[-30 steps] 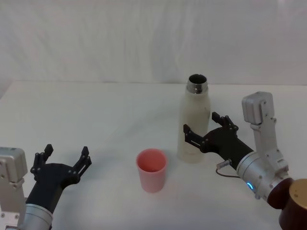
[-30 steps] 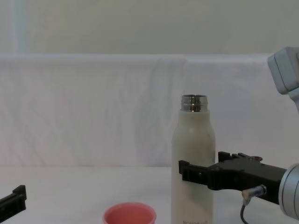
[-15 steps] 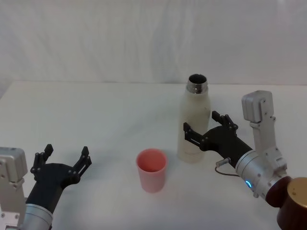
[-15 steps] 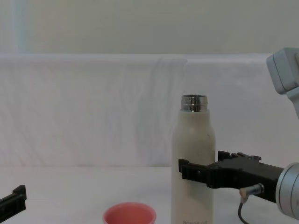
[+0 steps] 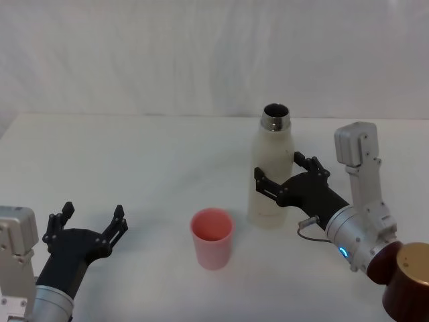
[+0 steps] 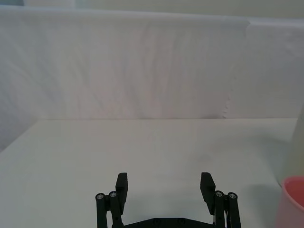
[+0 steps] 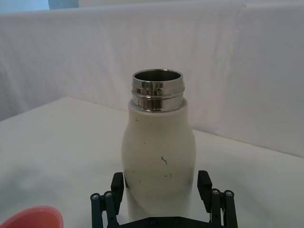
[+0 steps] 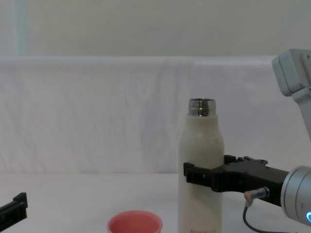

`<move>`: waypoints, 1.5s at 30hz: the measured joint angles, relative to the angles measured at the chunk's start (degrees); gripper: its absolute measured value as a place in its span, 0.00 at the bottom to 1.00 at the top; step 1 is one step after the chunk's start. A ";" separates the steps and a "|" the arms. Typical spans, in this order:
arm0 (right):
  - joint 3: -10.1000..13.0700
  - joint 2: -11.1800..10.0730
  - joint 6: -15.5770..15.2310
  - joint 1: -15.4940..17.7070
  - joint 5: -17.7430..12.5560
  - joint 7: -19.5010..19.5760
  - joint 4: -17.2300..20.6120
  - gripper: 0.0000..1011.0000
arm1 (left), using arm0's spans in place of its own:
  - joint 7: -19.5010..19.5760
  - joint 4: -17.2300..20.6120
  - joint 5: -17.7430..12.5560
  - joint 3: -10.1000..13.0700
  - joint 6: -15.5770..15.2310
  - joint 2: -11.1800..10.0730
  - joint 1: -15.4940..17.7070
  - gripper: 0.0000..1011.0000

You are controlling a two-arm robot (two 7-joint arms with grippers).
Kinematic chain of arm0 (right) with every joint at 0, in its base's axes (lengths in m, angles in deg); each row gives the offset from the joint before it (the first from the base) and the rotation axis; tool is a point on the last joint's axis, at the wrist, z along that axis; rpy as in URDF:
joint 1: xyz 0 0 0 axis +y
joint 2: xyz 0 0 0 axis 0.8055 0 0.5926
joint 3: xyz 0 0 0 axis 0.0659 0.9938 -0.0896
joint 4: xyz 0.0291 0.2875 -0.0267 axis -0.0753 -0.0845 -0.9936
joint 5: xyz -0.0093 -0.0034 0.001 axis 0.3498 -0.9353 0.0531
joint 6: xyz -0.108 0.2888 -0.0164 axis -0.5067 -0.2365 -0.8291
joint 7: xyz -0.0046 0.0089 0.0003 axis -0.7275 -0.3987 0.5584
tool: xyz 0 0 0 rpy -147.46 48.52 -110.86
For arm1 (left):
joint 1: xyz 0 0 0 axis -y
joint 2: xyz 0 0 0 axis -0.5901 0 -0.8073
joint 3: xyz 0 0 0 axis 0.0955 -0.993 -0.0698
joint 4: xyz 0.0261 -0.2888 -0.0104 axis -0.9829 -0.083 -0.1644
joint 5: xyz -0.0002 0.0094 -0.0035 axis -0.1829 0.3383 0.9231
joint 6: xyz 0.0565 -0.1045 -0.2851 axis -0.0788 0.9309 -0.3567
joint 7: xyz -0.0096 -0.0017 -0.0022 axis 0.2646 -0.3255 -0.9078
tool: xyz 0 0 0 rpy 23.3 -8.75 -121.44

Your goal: Grasp the thermos with one hand and pour water into the cup lid.

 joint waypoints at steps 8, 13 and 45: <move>-0.14 0.52 0.02 -1.12 0.08 0.00 -1.58 0.99 | 0.00 0.00 0.00 0.00 0.00 0.00 0.00 0.99; -0.22 0.78 0.08 -1.76 0.09 -0.04 -2.45 0.99 | 0.00 0.00 0.00 0.01 0.00 0.00 0.00 0.99; -0.66 2.02 0.73 -4.25 0.35 -0.13 -5.68 0.99 | 0.00 0.00 0.00 0.00 0.00 0.00 0.00 0.99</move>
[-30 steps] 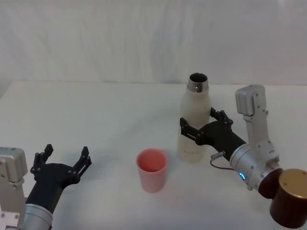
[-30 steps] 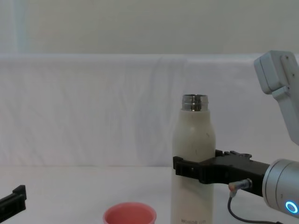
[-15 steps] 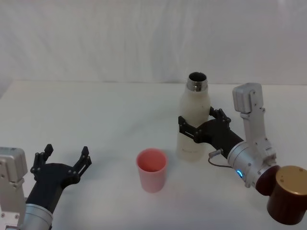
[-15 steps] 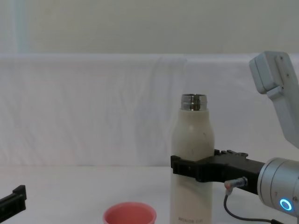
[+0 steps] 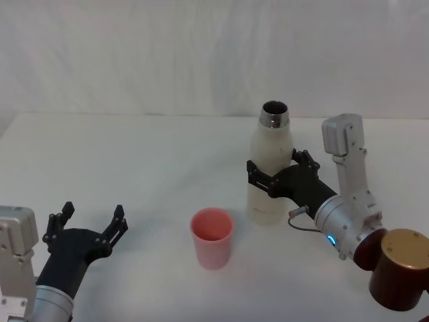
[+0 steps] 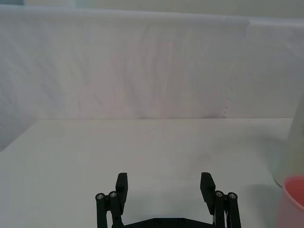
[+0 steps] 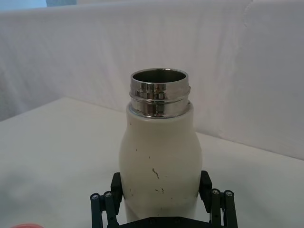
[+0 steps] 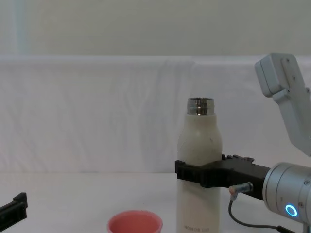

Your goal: Grasp the thermos with one hand and pour water into the cup lid.

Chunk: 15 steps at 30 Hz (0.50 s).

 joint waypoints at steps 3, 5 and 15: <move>-0.04 0.07 0.11 -0.16 0.03 0.00 -0.21 0.99 | 0.00 0.00 0.00 0.00 0.00 0.00 0.00 0.99; -0.07 0.16 0.20 -0.30 0.07 0.00 -0.38 0.99 | 0.00 0.00 0.00 0.00 0.00 0.00 0.00 0.99; -0.09 0.32 0.43 -0.60 0.12 -0.01 -0.91 0.99 | 0.00 0.00 0.00 0.00 0.00 0.00 0.00 0.99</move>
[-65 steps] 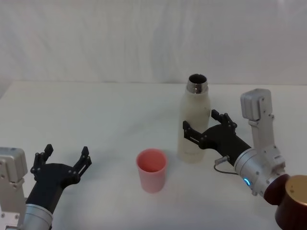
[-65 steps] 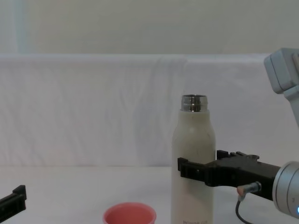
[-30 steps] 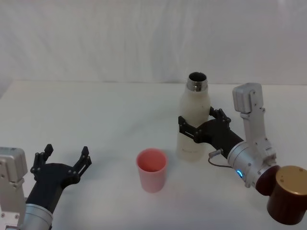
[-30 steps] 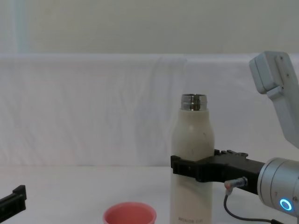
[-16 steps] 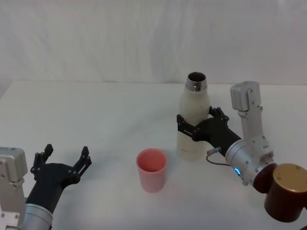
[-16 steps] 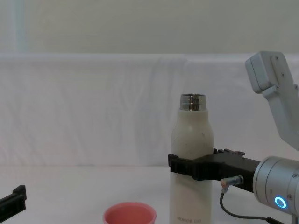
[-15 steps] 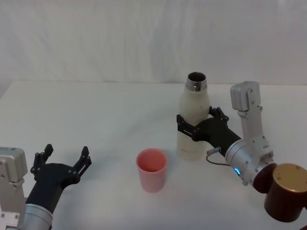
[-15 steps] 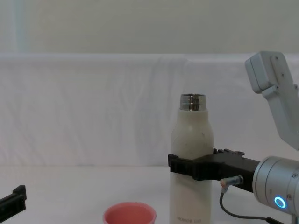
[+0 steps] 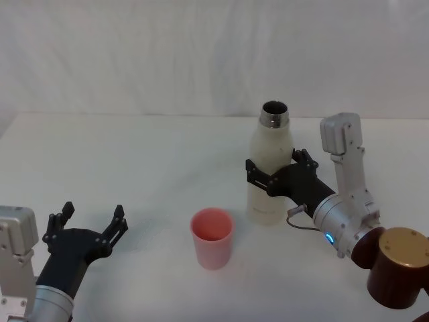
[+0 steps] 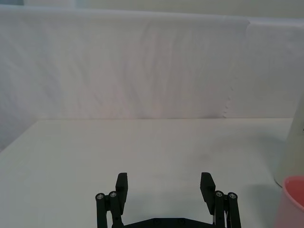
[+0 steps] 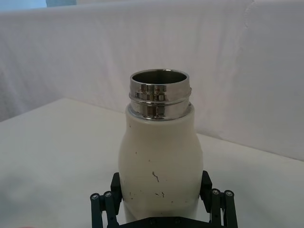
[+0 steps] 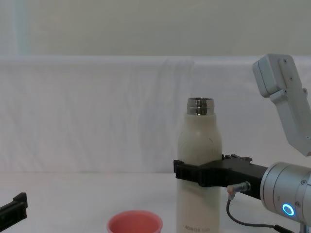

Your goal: Grasp the thermos with one hand and pour water into the cup lid.

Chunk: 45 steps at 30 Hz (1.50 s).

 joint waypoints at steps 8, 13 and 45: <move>0.01 0.02 0.03 -0.03 -0.03 -0.04 -0.05 0.99 | 0.00 0.00 0.00 0.00 -0.01 0.00 0.00 0.99; 0.03 0.00 0.02 -0.02 -0.06 -0.05 -0.03 0.95 | 0.00 0.00 0.00 0.00 0.00 0.00 0.00 0.99; 0.21 -0.32 0.02 1.07 0.11 0.42 1.38 0.95 | 0.00 0.00 0.00 0.00 0.00 0.00 0.00 0.99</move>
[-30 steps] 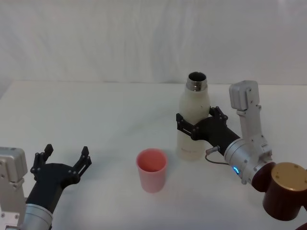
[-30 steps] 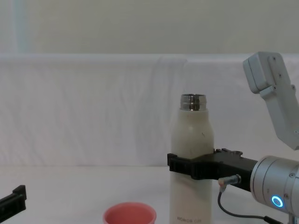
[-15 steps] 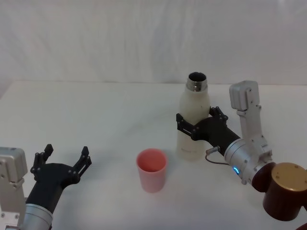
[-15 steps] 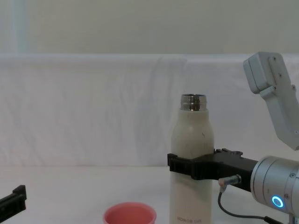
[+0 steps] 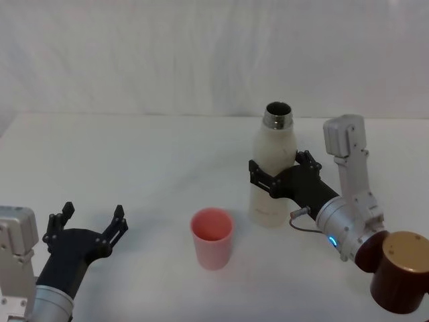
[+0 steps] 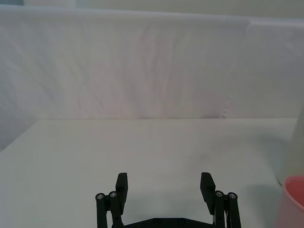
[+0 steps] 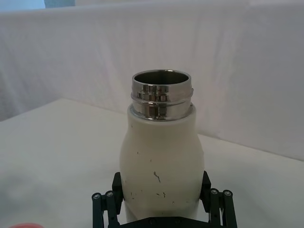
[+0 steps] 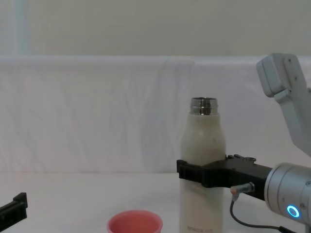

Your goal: Grasp the thermos with one hand and pour water into the cup lid.

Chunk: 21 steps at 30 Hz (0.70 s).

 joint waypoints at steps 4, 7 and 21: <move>0.09 -0.38 0.18 0.76 0.40 0.29 1.20 0.95 | 0.00 0.00 0.00 0.00 0.00 0.00 0.00 0.99; 0.19 -0.91 0.25 1.51 1.11 0.63 2.80 0.95 | 0.00 0.00 0.00 0.00 0.00 0.00 0.00 0.99; -0.84 -4.16 0.12 3.79 8.34 1.72 9.30 0.95 | 0.00 0.00 0.00 0.00 0.00 0.00 0.00 0.99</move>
